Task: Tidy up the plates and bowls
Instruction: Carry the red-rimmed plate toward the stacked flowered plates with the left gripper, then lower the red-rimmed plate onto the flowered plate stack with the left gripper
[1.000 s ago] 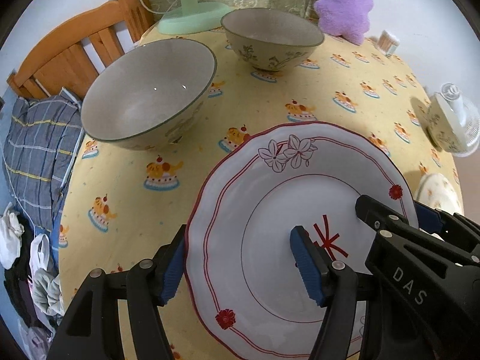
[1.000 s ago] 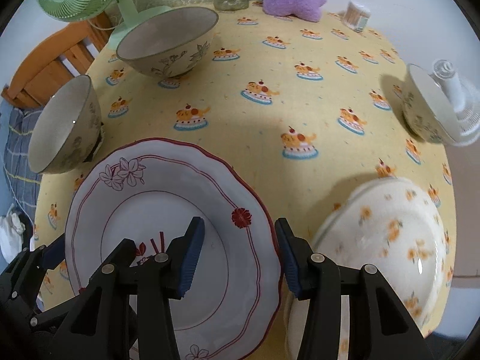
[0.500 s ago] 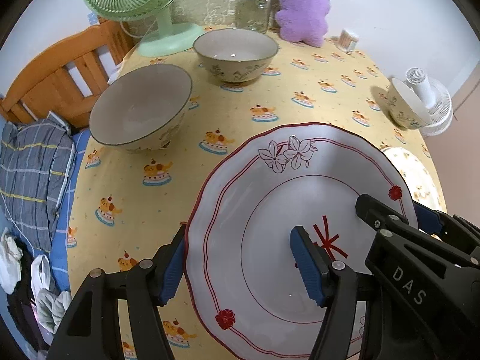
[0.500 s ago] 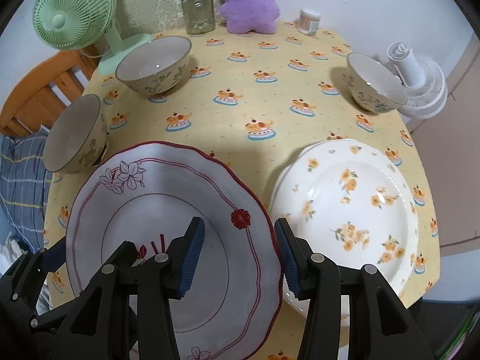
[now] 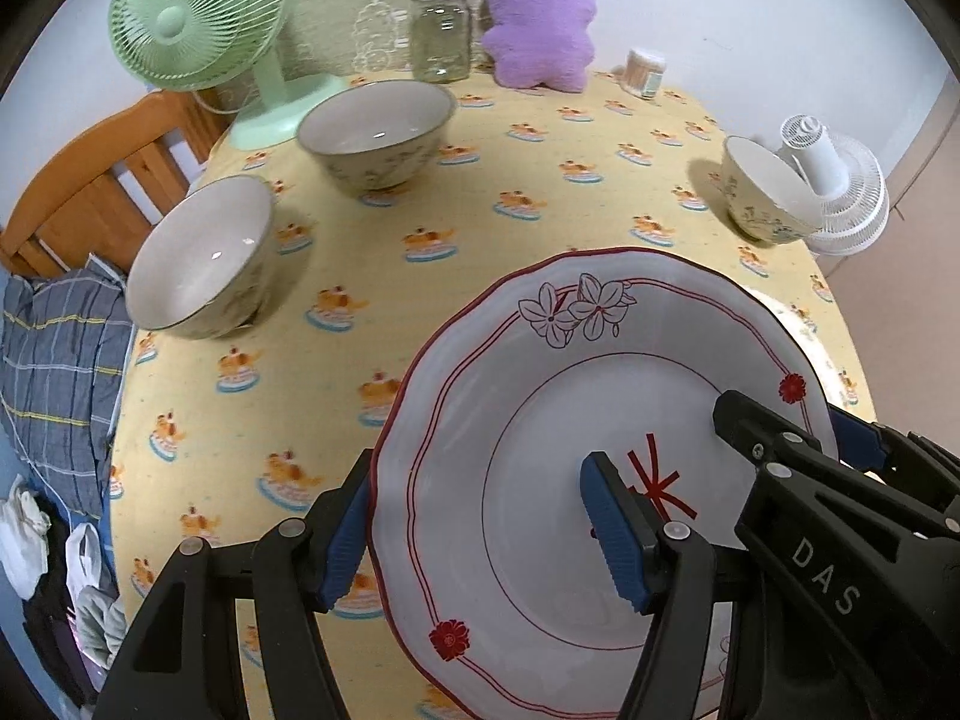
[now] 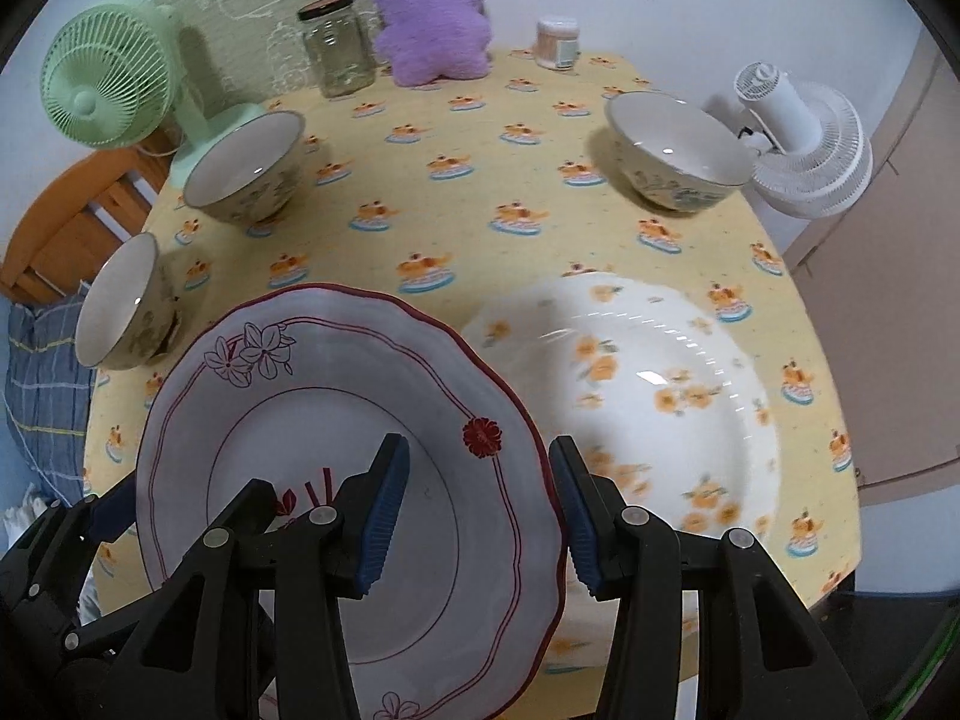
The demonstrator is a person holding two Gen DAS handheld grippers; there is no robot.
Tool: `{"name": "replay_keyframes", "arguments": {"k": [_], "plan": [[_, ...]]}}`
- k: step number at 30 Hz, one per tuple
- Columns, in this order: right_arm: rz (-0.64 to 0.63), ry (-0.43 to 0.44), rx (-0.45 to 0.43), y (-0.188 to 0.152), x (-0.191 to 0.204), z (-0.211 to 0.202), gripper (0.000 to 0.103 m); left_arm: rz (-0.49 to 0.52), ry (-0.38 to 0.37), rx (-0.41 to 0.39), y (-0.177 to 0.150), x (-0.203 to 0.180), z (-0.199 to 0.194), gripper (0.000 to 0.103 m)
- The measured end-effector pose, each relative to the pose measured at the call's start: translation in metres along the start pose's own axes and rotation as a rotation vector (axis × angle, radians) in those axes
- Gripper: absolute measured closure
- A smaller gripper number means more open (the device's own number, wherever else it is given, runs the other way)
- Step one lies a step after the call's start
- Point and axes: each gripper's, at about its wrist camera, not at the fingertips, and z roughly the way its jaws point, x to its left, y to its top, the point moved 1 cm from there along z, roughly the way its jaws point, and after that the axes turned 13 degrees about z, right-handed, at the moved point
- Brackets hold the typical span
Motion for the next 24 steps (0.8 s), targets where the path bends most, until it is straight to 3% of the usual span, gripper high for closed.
{"name": "replay_keyframes", "arguments": {"k": [14, 24], "plan": [[0.016, -0.021, 0.022, 0.032, -0.084, 0.004, 0.051, 0.015, -0.028, 0.021, 0.028, -0.078, 0.017, 0.036], [0.022, -0.039, 0.072, 0.042, -0.128, 0.023, 0.051, 0.004, -0.029, 0.06, 0.031, -0.117, 0.036, 0.036]]}}
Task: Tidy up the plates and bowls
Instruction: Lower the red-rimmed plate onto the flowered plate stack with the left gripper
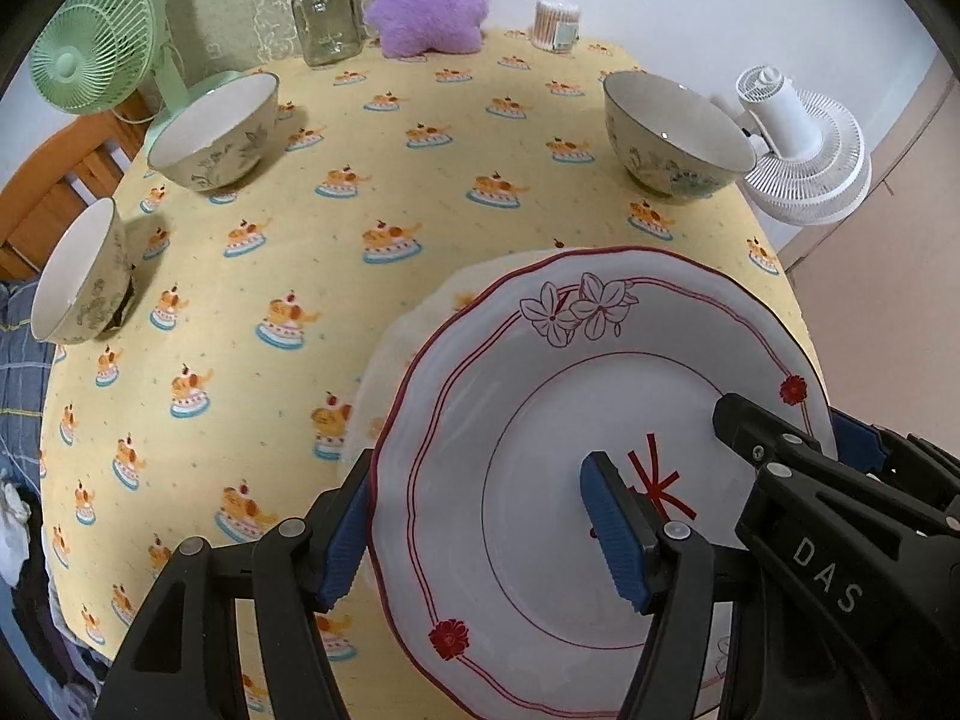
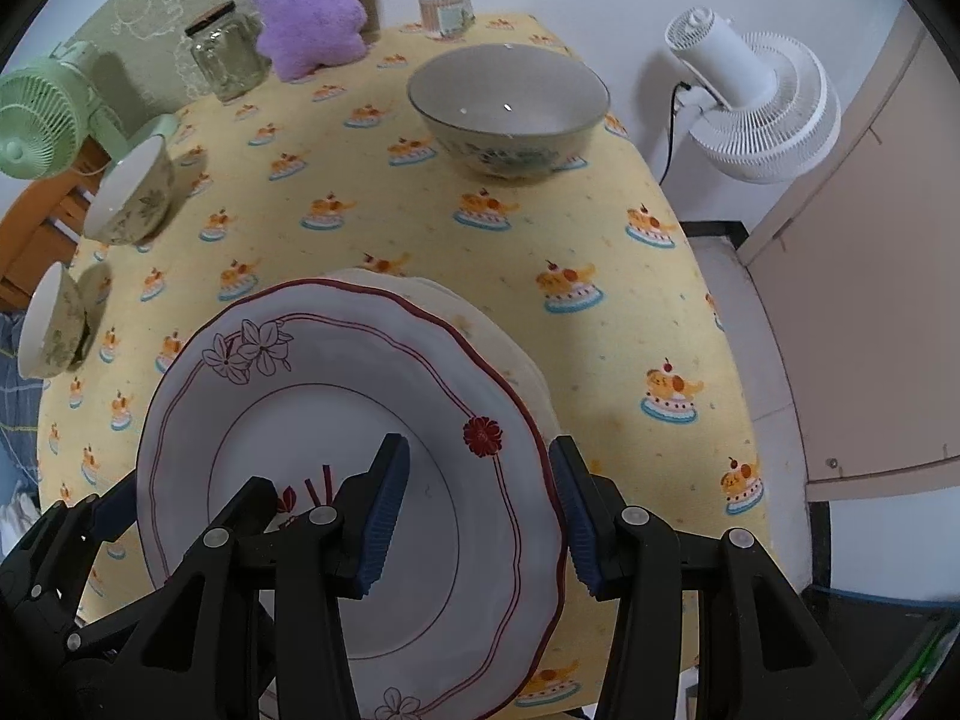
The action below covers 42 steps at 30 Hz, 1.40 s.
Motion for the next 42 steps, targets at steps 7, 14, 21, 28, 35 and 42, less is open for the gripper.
{"name": "replay_keyframes", "arguments": {"k": [7, 14, 21, 28, 35, 42], "plan": [[-0.018, 0.0, 0.023, 0.005, -0.009, 0.011, 0.051, -0.03, -0.004, 0.024, 0.002, -0.009, 0.013, 0.035], [-0.009, 0.014, 0.049, 0.011, -0.013, 0.021, 0.051, -0.025, 0.011, 0.049, 0.005, -0.014, 0.022, 0.033], [-0.003, 0.028, 0.044, 0.012, -0.015, 0.023, 0.051, -0.008, 0.023, 0.058, 0.01, -0.017, 0.025, 0.029], [0.025, 0.064, 0.057, 0.009, -0.022, 0.021, 0.051, 0.001, 0.024, 0.057, 0.012, -0.018, 0.026, 0.028], [0.043, 0.063, 0.038, 0.004, -0.03, 0.011, 0.072, 0.01, 0.03, 0.06, 0.011, -0.019, 0.025, 0.027], [0.021, 0.043, 0.037, 0.006, -0.03, 0.012, 0.074, 0.008, 0.042, 0.064, 0.011, -0.02, 0.026, 0.025]]}}
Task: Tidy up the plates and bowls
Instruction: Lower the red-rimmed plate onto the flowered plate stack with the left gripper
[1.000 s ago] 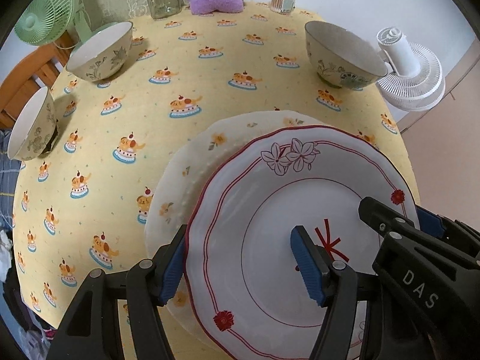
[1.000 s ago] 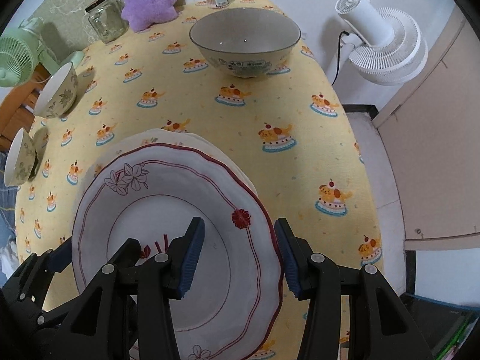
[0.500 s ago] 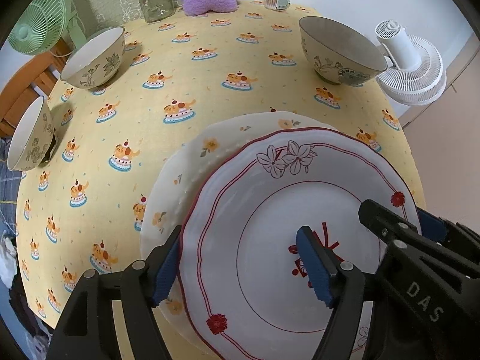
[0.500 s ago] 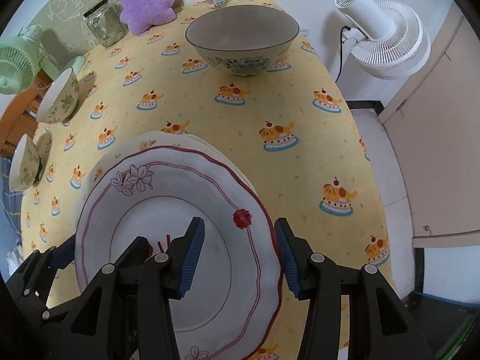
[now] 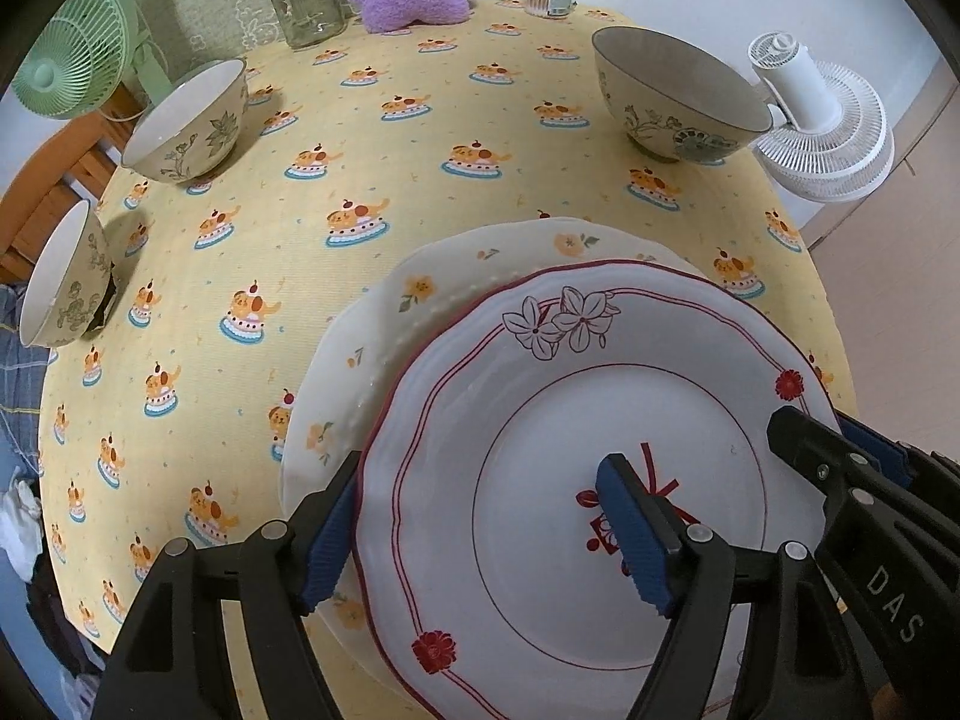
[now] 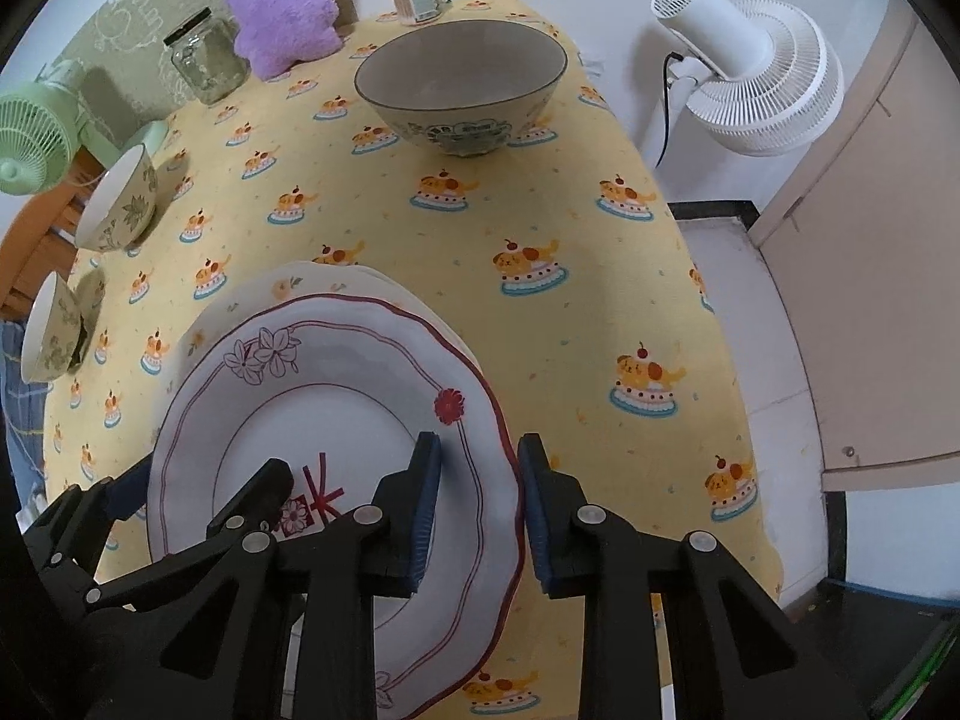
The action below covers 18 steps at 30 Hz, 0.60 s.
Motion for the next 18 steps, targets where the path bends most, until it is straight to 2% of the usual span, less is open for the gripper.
{"name": "replay_keyframes", "arguments": {"k": [8, 13, 18], "plan": [[-0.021, 0.002, 0.009, 0.002, 0.001, 0.001, 0.074, -0.022, 0.018, 0.015, 0.0, -0.001, 0.0, 0.024], [-0.051, 0.019, 0.013, 0.002, 0.005, 0.0, 0.076, 0.035, 0.097, 0.059, 0.001, -0.011, 0.002, 0.021], [-0.059, 0.024, 0.014, 0.004, 0.005, 0.002, 0.076, 0.016, 0.094, 0.052, 0.002, -0.008, -0.002, 0.021]]}}
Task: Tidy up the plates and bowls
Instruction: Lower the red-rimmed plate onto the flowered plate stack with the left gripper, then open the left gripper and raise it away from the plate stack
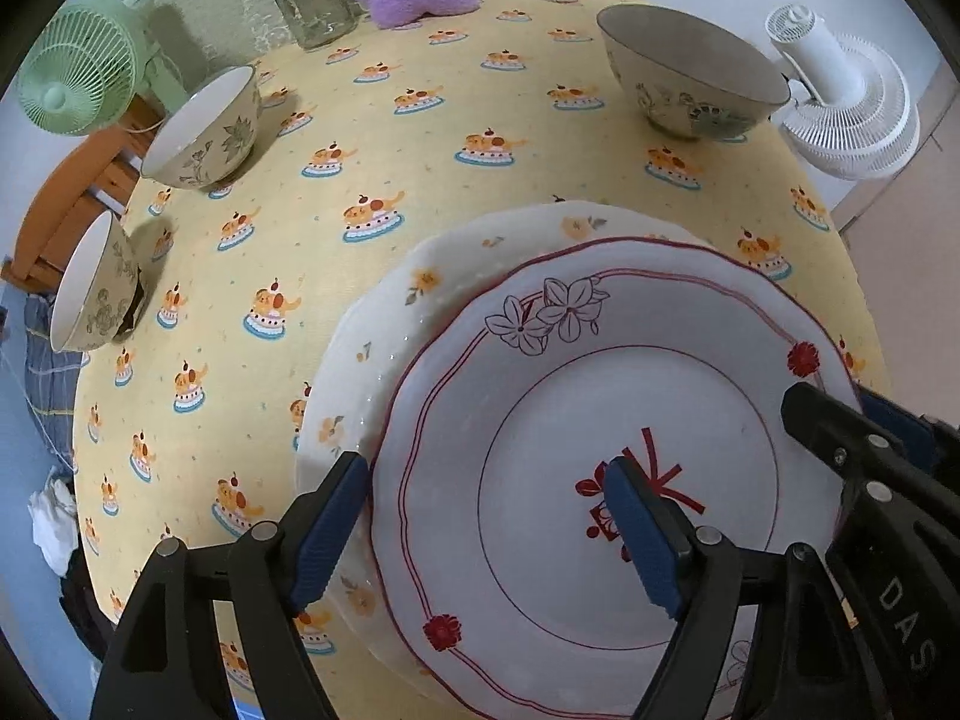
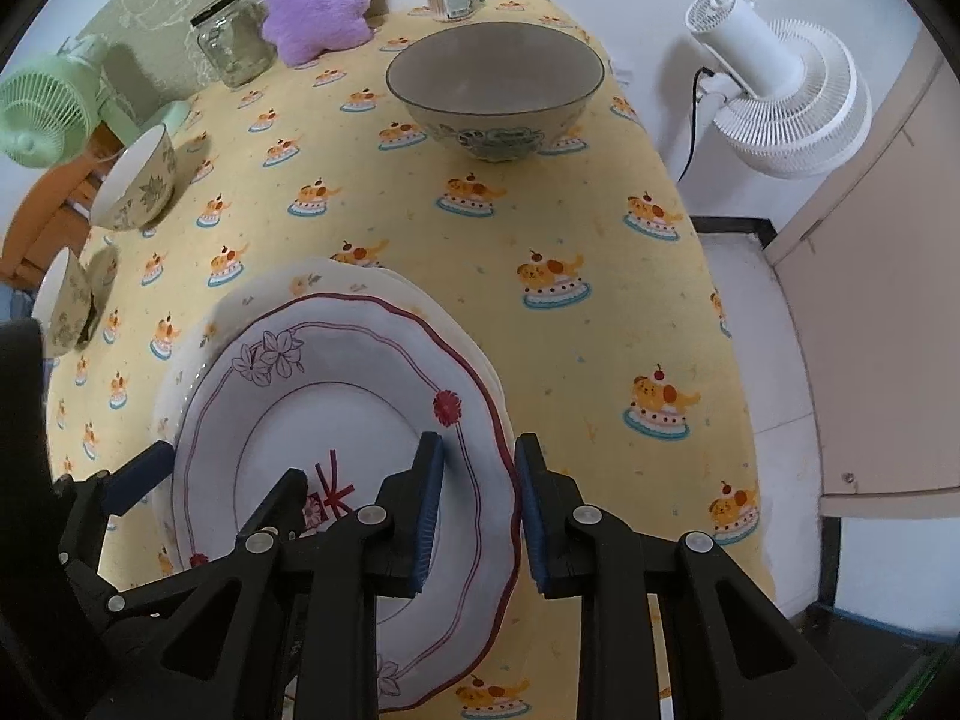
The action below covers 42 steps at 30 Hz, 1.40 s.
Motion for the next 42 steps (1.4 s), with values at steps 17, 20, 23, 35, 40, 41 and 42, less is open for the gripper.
{"name": "replay_keyframes", "arguments": {"k": [17, 20, 23, 35, 40, 41, 42], "plan": [[-0.053, -0.009, -0.032, 0.006, 0.025, 0.003, 0.074, -0.068, -0.027, -0.064, -0.005, 0.029, -0.013, 0.021], [-0.055, -0.013, -0.037, 0.005, 0.032, 0.005, 0.073, -0.075, -0.034, -0.067, -0.007, 0.035, -0.011, 0.021], [-0.048, -0.031, -0.041, 0.006, 0.035, 0.009, 0.071, -0.084, -0.043, -0.058, -0.01, 0.041, -0.006, 0.021], [-0.102, -0.122, -0.092, 0.0, 0.05, 0.016, 0.063, -0.07, -0.081, -0.038, -0.014, 0.046, 0.005, 0.021], [-0.118, -0.124, -0.104, -0.003, 0.046, 0.017, 0.064, -0.044, -0.062, -0.032, -0.013, 0.039, 0.007, 0.018], [-0.12, -0.125, -0.108, -0.003, 0.045, 0.016, 0.063, -0.043, -0.055, -0.033, -0.014, 0.038, 0.008, 0.018], [-0.121, -0.124, -0.11, -0.003, 0.043, 0.016, 0.063, -0.046, -0.052, -0.033, -0.014, 0.038, 0.008, 0.018]]}}
